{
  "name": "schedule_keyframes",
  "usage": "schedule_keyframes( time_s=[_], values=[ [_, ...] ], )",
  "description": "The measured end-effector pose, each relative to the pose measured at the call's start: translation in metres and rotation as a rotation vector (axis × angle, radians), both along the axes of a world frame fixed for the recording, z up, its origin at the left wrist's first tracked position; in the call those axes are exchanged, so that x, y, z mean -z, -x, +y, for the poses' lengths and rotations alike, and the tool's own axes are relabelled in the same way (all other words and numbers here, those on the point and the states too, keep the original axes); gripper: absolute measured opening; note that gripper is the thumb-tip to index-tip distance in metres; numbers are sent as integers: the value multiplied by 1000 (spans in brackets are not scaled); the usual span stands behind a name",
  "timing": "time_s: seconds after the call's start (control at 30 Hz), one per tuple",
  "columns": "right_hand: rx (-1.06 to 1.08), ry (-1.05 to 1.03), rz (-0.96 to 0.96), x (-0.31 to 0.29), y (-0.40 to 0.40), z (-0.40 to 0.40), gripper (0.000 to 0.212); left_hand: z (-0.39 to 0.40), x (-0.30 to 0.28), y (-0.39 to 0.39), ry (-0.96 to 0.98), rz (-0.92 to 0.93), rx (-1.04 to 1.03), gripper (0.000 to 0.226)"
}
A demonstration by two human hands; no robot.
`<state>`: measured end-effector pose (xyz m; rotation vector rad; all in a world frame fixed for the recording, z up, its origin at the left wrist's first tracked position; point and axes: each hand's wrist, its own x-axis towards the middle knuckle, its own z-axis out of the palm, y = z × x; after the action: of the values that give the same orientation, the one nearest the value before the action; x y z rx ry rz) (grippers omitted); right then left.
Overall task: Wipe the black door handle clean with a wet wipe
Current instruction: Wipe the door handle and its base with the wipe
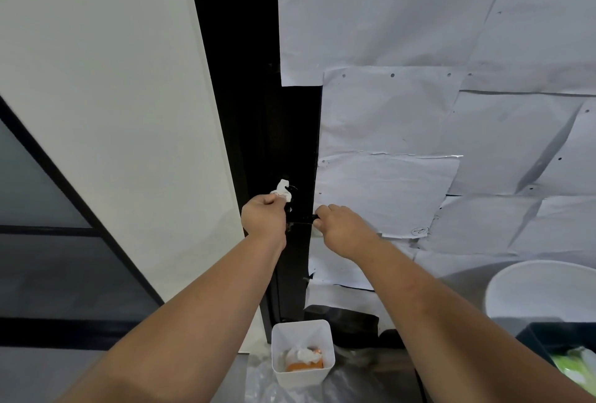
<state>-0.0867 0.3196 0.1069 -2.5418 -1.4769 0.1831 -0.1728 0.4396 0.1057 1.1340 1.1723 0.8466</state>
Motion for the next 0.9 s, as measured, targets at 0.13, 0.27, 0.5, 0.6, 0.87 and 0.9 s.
schedule_keyframes(
  time_s=[0.13, 0.27, 0.5, 0.6, 0.87, 0.9],
  values=[
    [32, -50, -41, 6, 1, -1, 28, -2, -4, 1, -161, 132, 52, 12],
    [48, -67, -74, 7, 5, 0, 26, 0, -10, 0, -121, 168, 65, 13],
    [63, -63, -74, 4, 8, 0, 27, 2, -9, 4, 9, 147, 64, 20],
    [62, -79, -66, 5, 8, 0, 26, -8, -6, 6, -597, 457, 172, 19],
    [69, -117, -42, 9, 6, -1, 26, 5, -22, -6, -978, 867, 424, 13],
    [67, -125, -41, 10, 6, -1, 26, 4, -25, -10, -949, 900, 418, 15]
  ],
)
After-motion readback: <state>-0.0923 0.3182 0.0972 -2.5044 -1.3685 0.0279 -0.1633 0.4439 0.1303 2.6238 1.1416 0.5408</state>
